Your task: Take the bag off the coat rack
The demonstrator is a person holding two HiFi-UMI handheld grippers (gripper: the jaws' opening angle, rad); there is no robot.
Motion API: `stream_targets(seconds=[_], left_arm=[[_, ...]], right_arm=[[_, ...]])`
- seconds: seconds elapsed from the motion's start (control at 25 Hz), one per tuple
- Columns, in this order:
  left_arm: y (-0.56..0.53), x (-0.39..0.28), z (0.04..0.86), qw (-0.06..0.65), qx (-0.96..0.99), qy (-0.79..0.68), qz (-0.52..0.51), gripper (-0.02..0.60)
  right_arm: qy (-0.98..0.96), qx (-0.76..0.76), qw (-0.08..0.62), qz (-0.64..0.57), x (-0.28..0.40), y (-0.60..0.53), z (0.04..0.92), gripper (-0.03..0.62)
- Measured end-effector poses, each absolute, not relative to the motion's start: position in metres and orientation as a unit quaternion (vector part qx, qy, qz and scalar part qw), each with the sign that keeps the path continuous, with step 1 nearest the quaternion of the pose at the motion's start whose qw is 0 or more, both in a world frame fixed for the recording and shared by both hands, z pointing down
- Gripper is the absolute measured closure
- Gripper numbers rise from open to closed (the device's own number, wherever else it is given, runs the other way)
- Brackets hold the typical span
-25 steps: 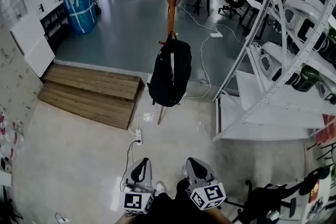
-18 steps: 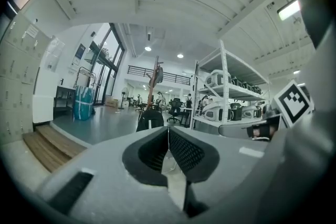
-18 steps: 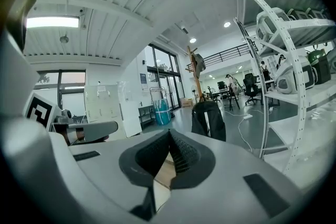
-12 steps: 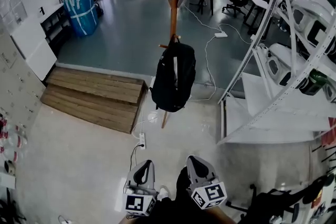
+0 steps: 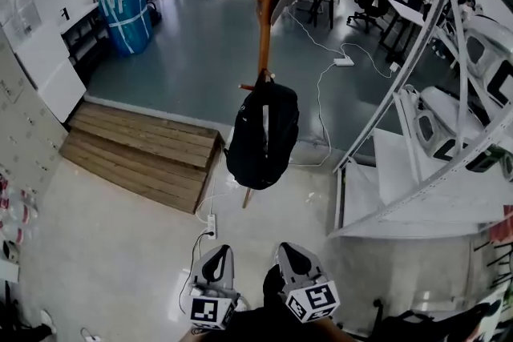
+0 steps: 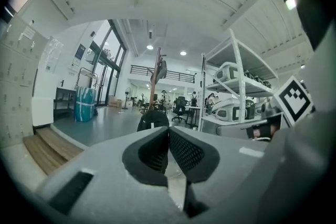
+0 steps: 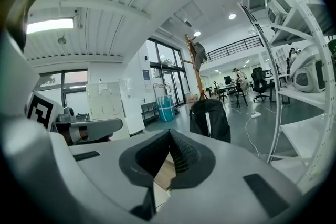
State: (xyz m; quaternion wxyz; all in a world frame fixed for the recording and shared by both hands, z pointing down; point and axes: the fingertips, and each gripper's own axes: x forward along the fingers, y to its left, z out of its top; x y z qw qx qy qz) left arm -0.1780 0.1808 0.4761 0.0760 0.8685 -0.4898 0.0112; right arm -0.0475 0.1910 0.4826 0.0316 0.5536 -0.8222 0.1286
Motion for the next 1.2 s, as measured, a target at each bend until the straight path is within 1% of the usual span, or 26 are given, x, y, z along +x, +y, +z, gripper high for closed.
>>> stream_targets(seconds=[0.24, 0.4, 0.52, 0.68, 0.76, 0.96, 1.2], left_arm=[[0.133, -0.138, 0.476, 0.079, 0.859, -0.504, 0.028, 0.561], [0.097, -0.113, 0.461, 0.074, 0.853, -0.517, -0.012, 0.561], [0.073, -0.091, 0.452, 0.061, 0.847, -0.527, -0.018, 0.561], [0.051, -0.065, 0.460, 0.075, 0.837, -0.541, 0.020, 0.561], [0.039, -0.054, 0.457, 0.068, 0.831, -0.551, 0.023, 0.561], [0.014, -0.037, 0.450, 0.065, 0.819, -0.570, 0.021, 0.561], [-0.007, -0.023, 0.452, 0.064, 0.818, -0.571, 0.009, 0.561]], right_arm=[[-0.836, 0.533, 0.032, 0.128, -0.014, 0.137, 0.479, 0.586], [-0.842, 0.521, 0.034, 0.139, 0.010, 0.103, 0.479, 0.587], [-0.850, 0.507, 0.035, 0.140, 0.026, 0.080, 0.479, 0.586], [-0.859, 0.491, 0.029, 0.144, 0.050, 0.055, 0.479, 0.586], [-0.863, 0.483, 0.021, 0.145, 0.063, 0.045, 0.477, 0.586], [-0.865, 0.482, 0.014, 0.141, 0.092, 0.018, 0.478, 0.586], [-0.865, 0.482, 0.016, 0.140, 0.110, -0.008, 0.477, 0.586]])
